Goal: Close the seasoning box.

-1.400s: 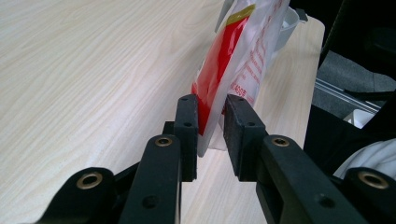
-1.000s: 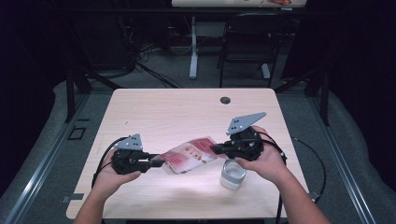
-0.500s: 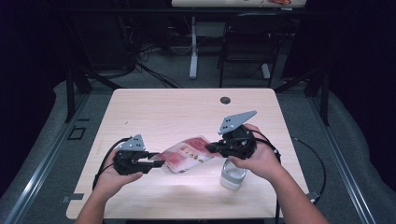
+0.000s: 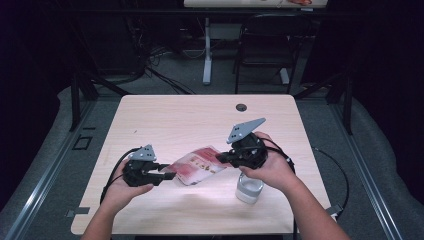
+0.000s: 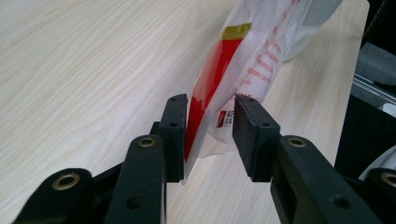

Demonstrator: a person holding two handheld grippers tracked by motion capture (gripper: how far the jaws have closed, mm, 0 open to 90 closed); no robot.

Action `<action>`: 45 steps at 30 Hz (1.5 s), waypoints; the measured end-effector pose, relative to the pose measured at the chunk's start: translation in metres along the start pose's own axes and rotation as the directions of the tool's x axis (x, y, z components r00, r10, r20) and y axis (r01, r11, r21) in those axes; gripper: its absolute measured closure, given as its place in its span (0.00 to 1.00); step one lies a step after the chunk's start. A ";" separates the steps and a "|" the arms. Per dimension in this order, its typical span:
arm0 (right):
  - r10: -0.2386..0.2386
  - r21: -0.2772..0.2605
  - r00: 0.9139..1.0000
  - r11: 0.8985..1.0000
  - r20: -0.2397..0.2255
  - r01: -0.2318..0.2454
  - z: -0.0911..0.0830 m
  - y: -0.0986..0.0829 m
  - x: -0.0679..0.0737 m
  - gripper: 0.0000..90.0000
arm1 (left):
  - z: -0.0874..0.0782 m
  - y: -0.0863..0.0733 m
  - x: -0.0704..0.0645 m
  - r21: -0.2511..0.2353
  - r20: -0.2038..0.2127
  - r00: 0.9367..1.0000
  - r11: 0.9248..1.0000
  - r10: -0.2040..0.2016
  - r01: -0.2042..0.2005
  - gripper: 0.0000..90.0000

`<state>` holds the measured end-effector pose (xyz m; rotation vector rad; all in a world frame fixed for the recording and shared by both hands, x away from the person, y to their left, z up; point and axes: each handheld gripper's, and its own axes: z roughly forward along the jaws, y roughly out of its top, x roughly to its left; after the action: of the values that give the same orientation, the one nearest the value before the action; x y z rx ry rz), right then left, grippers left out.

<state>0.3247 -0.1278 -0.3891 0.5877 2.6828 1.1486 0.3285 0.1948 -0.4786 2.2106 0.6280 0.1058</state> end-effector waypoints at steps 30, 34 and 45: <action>-0.050 0.119 0.999 0.992 -0.001 0.050 0.031 0.005 0.008 1.00 | 0.003 -0.002 0.001 0.005 -0.008 1.000 1.000 0.007 -0.007 0.72; -0.054 0.116 0.999 0.992 0.002 0.053 0.033 0.008 0.009 1.00 | 0.003 -0.002 0.000 0.010 -0.009 1.000 1.000 0.009 -0.009 0.75; -0.028 0.092 0.999 0.995 -0.022 0.029 0.038 0.012 0.012 0.95 | 0.004 -0.003 0.002 0.023 -0.025 1.000 1.000 -0.007 0.008 0.79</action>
<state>0.3291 -0.0904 -0.4066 0.5524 2.7648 1.0339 0.3300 0.1947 -0.4837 2.2317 0.6538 0.1227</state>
